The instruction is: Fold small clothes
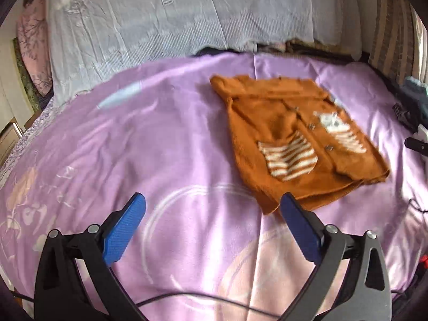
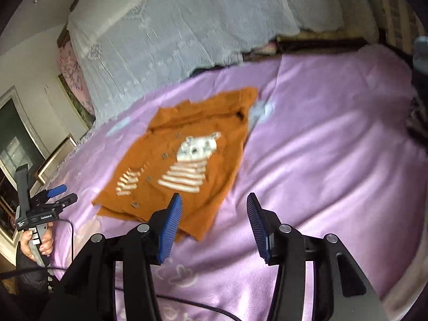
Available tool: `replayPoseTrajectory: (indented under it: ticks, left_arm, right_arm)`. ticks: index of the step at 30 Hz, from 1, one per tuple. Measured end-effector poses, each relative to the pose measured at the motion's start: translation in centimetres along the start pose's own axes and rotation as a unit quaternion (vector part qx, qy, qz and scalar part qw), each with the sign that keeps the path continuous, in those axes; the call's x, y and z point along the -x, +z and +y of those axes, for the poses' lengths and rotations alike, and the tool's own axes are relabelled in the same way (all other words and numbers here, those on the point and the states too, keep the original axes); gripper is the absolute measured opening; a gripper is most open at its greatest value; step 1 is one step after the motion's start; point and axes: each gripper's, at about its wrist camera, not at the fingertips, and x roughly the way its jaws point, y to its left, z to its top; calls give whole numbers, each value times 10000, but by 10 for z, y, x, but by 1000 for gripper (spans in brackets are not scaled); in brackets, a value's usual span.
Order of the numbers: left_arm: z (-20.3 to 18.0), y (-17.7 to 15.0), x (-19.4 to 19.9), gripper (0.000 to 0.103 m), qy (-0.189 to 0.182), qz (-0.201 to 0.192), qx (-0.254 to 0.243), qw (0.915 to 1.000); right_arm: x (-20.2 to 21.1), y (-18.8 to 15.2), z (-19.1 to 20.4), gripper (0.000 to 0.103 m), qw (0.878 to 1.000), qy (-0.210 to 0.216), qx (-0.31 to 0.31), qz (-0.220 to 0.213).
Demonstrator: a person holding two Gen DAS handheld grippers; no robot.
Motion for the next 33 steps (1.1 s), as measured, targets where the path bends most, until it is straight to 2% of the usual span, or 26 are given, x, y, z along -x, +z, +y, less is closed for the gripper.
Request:
replayPoseTrajectory:
  ticks: [3, 5, 8, 11, 15, 16, 21, 25, 27, 30, 33]
  left_arm:
    - [4, 15, 2, 98, -432, 5, 313, 9986]
    - [-7, 20, -15, 98, -529, 162, 411, 9976]
    - [-35, 22, -48, 98, -724, 417, 328, 9960]
    - [-58, 12, -75, 98, -773, 664, 183, 9946]
    - [-68, -8, -99, 99, -728, 986, 70, 9924]
    - [-66, -10, -99, 99, -749, 945, 98, 9927]
    - [-55, -15, -91, 99, -905, 930, 236, 9913]
    - [-42, -23, -76, 98, -1087, 837, 423, 9896]
    - [-36, -24, -71, 98, -1168, 790, 544, 9885]
    - [-24, -20, -70, 98, -1385, 779, 808, 9840]
    - [-18, -14, -73, 98, -1879, 848, 1137, 9719]
  right_arm:
    - [-1, 15, 7, 51, 9997, 245, 35, -73]
    - [-20, 20, 20, 50, 9997, 190, 138, 35]
    - [-50, 17, 45, 41, 9978, 361, 448, 317]
    - [-73, 5, 66, 41, 9948, 300, 815, 524]
    - [-99, -17, 67, 41, 9903, 36, 991, 977]
    - [-106, -24, 63, 41, 9888, 45, 947, 1154]
    - [-92, -33, 55, 50, 9896, 279, 793, 1167]
    - [-64, -37, 42, 60, 9934, 452, 524, 913]
    - [-48, -36, 30, 71, 9955, 534, 260, 738]
    - [-39, -32, 6, 73, 9956, 561, -161, 729]
    - [-49, -34, -17, 73, 9898, 713, -800, 943]
